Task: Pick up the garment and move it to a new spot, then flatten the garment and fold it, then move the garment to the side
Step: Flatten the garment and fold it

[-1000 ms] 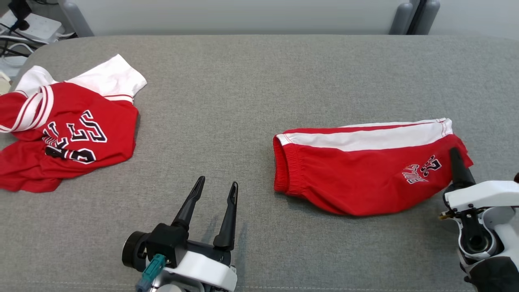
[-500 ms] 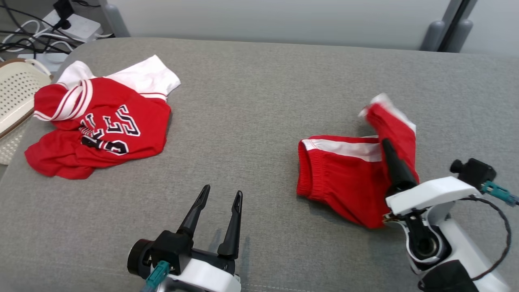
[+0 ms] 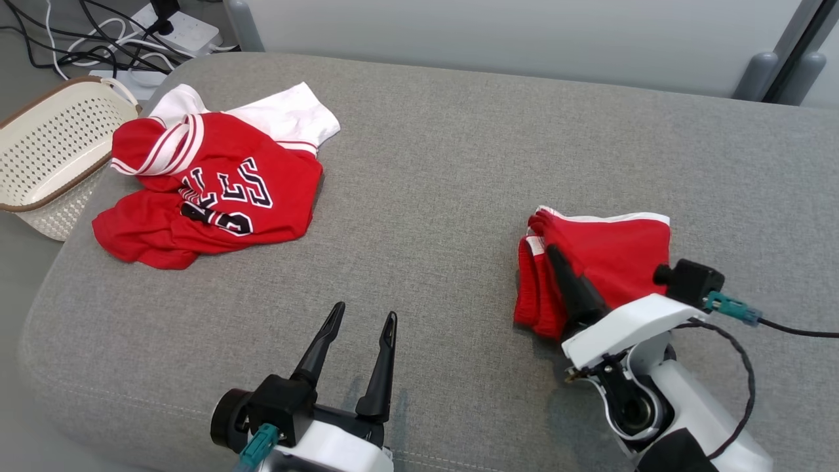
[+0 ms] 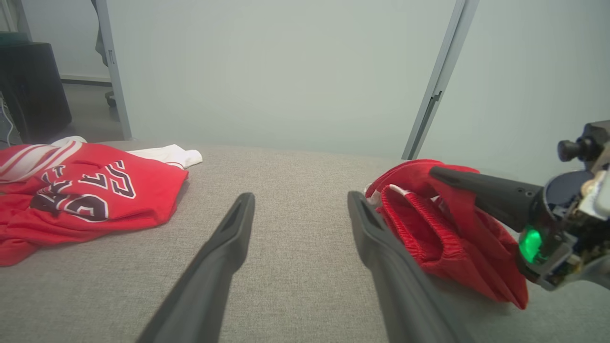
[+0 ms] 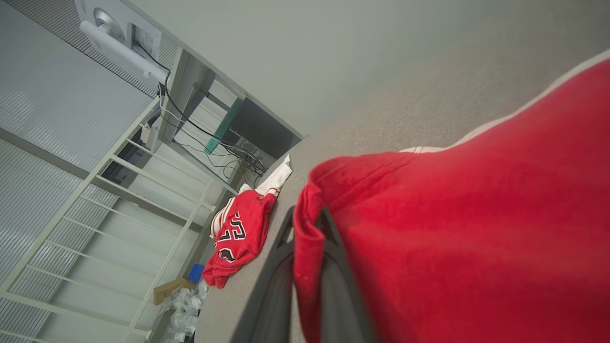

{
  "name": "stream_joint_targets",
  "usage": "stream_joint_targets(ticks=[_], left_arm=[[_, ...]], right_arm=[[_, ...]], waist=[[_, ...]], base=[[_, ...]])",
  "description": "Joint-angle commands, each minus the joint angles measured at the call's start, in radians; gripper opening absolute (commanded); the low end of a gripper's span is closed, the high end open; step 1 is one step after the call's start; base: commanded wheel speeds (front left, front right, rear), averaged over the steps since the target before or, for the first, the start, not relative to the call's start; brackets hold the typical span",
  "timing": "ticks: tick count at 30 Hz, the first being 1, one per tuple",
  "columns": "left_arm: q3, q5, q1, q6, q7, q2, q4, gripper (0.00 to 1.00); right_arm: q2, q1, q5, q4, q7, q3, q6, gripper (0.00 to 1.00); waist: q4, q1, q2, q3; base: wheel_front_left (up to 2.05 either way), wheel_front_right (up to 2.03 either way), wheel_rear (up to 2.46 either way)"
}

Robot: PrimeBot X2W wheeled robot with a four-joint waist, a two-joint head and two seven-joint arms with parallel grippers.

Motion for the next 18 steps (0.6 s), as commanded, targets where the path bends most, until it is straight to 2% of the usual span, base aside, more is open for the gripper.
stream_joint_targets(ticks=[1, 9, 10, 11, 12, 18], left_arm=[[0.028, -0.006, -0.016, 0.009, -0.006, 0.002, -0.023, 1.0], [0.041, 0.002, -0.015, 0.012, -0.006, 0.002, -0.029, 1.0], [0.043, 0.002, -0.015, 0.012, -0.006, 0.002, -0.029, 1.0], [0.044, 0.003, -0.014, 0.012, -0.006, 0.002, -0.029, 1.0], [0.045, 0.003, -0.014, 0.011, -0.006, 0.002, -0.029, 1.0], [0.048, 0.004, -0.015, 0.012, -0.006, 0.002, -0.029, 1.0]], right_arm=[[0.015, -0.014, -0.018, -0.014, 0.005, 0.025, 0.001, 0.0], [0.021, 0.012, -0.044, 0.03, 0.023, 0.063, 0.001, 0.0], [0.023, 0.018, -0.042, 0.03, 0.028, 0.068, 0.001, 0.18], [0.024, 0.023, -0.043, 0.03, 0.029, 0.074, 0.001, 0.49], [0.025, 0.029, -0.043, 0.029, 0.032, 0.081, 0.001, 1.0], [0.03, 0.072, -0.029, 0.018, 0.061, 0.134, 0.001, 1.0]], waist=[[0.001, 0.0, 0.0, 0.0], [-0.01, 0.0, 0.0, 0.006], [-0.012, 0.0, 0.0, 0.006], [-0.014, 0.0, 0.0, 0.005], [-0.017, 0.0, 0.0, 0.004], [-0.029, 0.0, 0.0, -0.001]], base=[[0.0, 0.0, 0.0], [0.0, 0.0, 0.0], [0.0, 0.0, 0.0], [0.0, 0.0, 0.0], [0.0, 0.0, 0.0], [0.0, 0.0, 0.0]])
